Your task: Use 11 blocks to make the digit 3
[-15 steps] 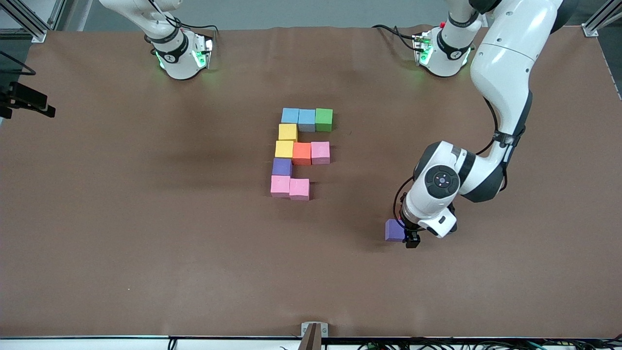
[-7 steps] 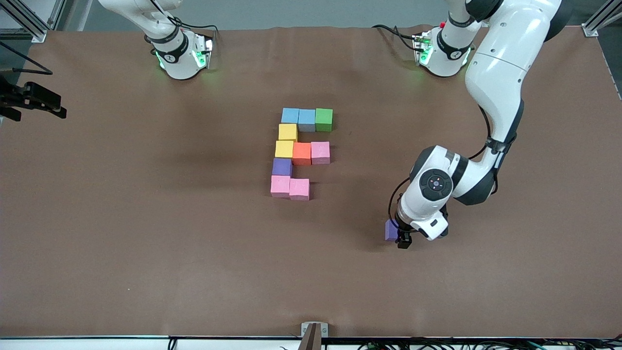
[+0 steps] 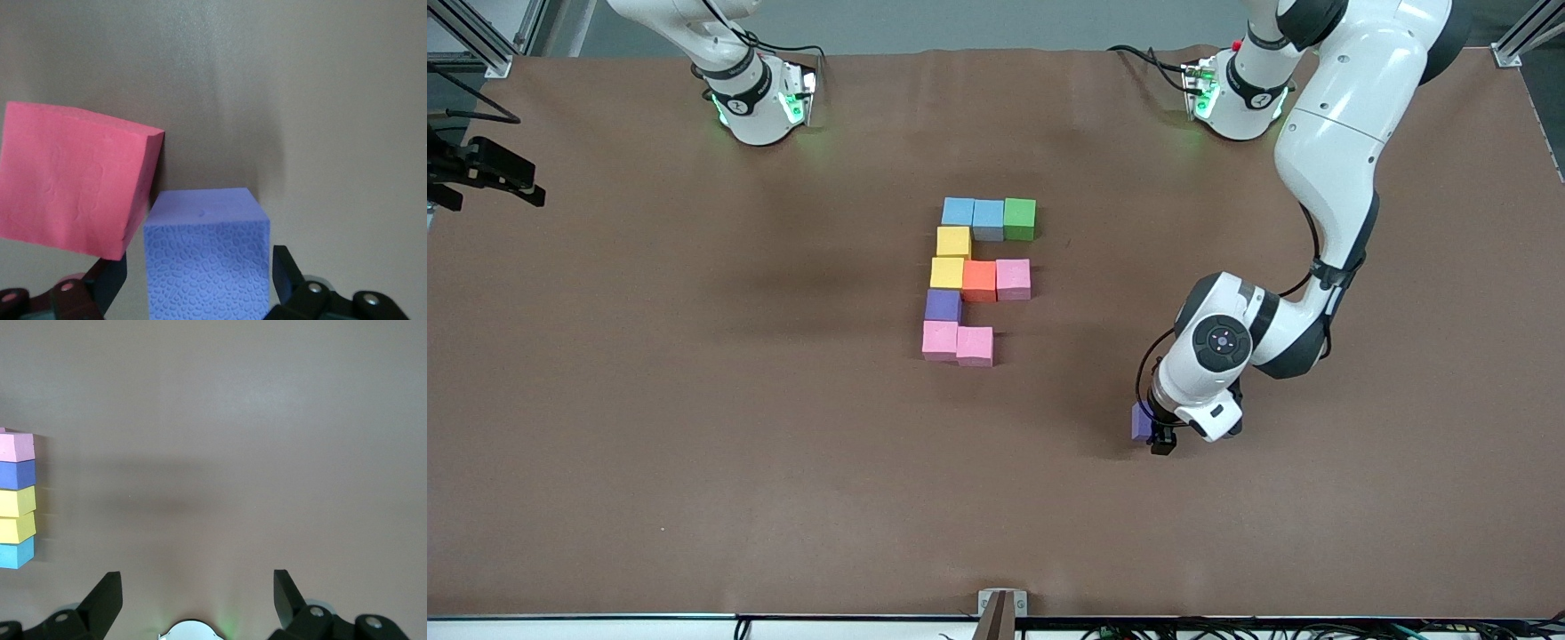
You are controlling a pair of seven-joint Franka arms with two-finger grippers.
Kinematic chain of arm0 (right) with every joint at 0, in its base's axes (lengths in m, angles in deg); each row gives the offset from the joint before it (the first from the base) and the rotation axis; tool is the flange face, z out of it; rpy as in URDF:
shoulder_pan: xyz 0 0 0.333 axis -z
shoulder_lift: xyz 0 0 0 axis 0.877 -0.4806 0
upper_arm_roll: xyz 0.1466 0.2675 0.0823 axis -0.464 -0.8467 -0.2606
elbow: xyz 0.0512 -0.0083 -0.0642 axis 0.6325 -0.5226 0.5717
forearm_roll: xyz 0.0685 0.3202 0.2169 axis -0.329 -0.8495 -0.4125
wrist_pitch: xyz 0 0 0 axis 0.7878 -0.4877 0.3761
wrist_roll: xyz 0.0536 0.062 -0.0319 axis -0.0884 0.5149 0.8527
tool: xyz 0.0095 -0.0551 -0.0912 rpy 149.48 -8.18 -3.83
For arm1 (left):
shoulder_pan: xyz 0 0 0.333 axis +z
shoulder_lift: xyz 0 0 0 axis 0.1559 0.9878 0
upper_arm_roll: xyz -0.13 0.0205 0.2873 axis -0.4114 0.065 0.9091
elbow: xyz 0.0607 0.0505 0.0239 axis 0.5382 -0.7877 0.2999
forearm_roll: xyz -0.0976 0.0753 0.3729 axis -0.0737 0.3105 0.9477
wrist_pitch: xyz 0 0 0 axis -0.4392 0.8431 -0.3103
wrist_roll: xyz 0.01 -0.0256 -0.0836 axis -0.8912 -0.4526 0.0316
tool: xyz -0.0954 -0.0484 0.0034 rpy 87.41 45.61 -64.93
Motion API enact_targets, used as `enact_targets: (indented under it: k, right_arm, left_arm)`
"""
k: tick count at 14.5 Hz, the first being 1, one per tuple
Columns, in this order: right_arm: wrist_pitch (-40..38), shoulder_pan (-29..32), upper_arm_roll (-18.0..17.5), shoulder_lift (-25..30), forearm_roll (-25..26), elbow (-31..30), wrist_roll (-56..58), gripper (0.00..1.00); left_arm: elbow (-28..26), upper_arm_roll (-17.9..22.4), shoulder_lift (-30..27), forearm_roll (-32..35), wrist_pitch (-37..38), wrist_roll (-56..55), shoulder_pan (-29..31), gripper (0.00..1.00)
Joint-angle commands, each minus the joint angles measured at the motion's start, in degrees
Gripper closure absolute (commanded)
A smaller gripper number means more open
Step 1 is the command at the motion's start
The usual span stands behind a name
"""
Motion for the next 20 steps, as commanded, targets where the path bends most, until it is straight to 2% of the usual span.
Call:
enact_targets:
  k: [1,2,3,7,13,17,20]
  right_arm:
    - [1.2,1.0,-0.8,2.6,0.1,-3.1,0.0,0.00]
    - [1.2,0.9,-0.8,2.7,0.1,-3.1,0.0,0.00]
    - [1.2,0.8,-0.8,2.7,0.1,-3.1,0.0,0.00]
    - [1.9,0.7,-0.8,2.7,0.1,-3.1,0.0,0.00]
    - [1.9,3.7,-2.2,2.7,-1.4,-3.1,0.4,0.00]
    - [1.9,3.1,-2.2,3.1,-1.4,-3.4,0.4,0.00]
    - [3.4,2.7,-2.2,5.2,-1.4,-6.4,0.4,0.00]
  left_arm:
    - [0.3,-0.1,0.6,0.5,-0.9,1.9,0.4,0.50]
    - [0.3,-0.2,0.6,0.4,-1.3,2.6,0.4,0.67]
    - [0.3,-0.2,0.5,0.2,-1.3,2.5,0.4,0.75]
    - [0.2,-0.8,-0.5,0.1,-0.2,-1.3,-1.2,0.76]
    - [0.5,-0.8,-1.2,0.7,5.0,-16.8,-10.8,0.76]
    - [1.0,-0.3,-0.4,0.4,5.5,-22.6,-18.1,0.76]
    - [2.8,-0.2,0.8,0.4,5.4,-25.0,-20.8,0.76]
